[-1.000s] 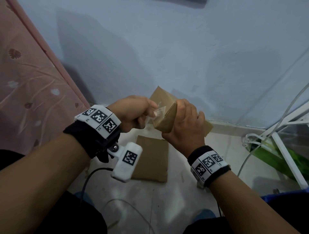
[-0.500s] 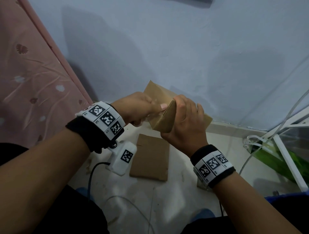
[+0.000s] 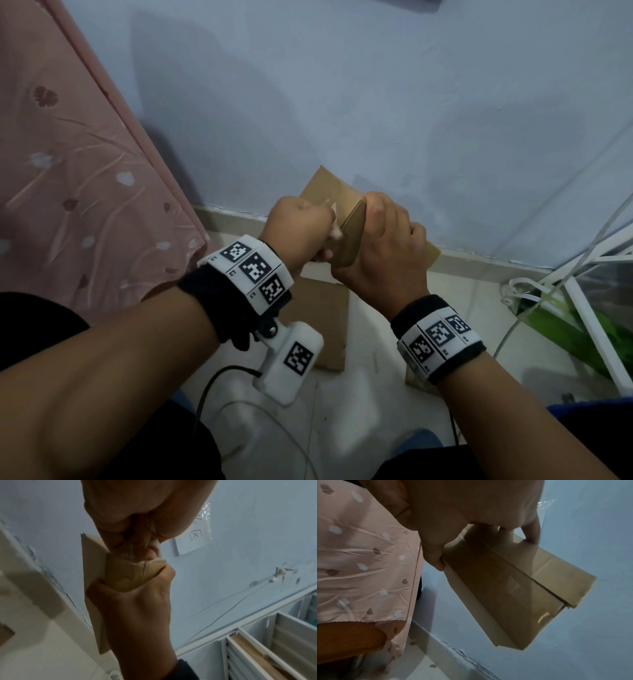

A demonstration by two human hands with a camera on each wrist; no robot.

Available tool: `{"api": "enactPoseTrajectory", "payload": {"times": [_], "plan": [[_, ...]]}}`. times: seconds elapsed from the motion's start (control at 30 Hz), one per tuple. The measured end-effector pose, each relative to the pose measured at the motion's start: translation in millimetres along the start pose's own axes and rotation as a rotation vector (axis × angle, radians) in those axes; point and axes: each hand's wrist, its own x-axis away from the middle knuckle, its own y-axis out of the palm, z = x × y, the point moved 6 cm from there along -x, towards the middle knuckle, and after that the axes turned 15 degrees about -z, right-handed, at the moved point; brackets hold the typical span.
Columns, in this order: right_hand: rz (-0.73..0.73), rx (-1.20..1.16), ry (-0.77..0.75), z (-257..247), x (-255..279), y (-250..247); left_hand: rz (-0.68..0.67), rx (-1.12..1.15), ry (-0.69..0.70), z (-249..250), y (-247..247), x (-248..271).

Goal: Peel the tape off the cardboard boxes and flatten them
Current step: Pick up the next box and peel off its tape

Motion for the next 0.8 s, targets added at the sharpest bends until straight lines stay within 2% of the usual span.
{"api": "enactPoseTrajectory", "payload": {"times": [0.17,0.33,0.47,0.53,0.6,0.7,0.8], "plan": [[-0.015,-0.013,0.037,2,-1,3,0.046,0.213,0.017,-7,10,4],[-0.033,-0.021,0.091,4,-2,4,0.054,0.319,0.073,-9,17,8],[0.016,0.022,-0.002,7,-2,-4,0.032,0.287,0.081,-4,18,15],[0.029,0.091,-0.034,19,-4,-7,-0.054,0.359,0.054,-1,23,20],[-0.014,0.08,0.057,38,-4,-5,-0.111,0.38,0.079,4,26,26],[-0.108,-0.029,0.237,63,-2,2,-0.093,0.351,0.181,13,25,32],[-0.237,-0.016,0.333,76,1,13,-0.149,0.362,0.22,24,28,37]]}}
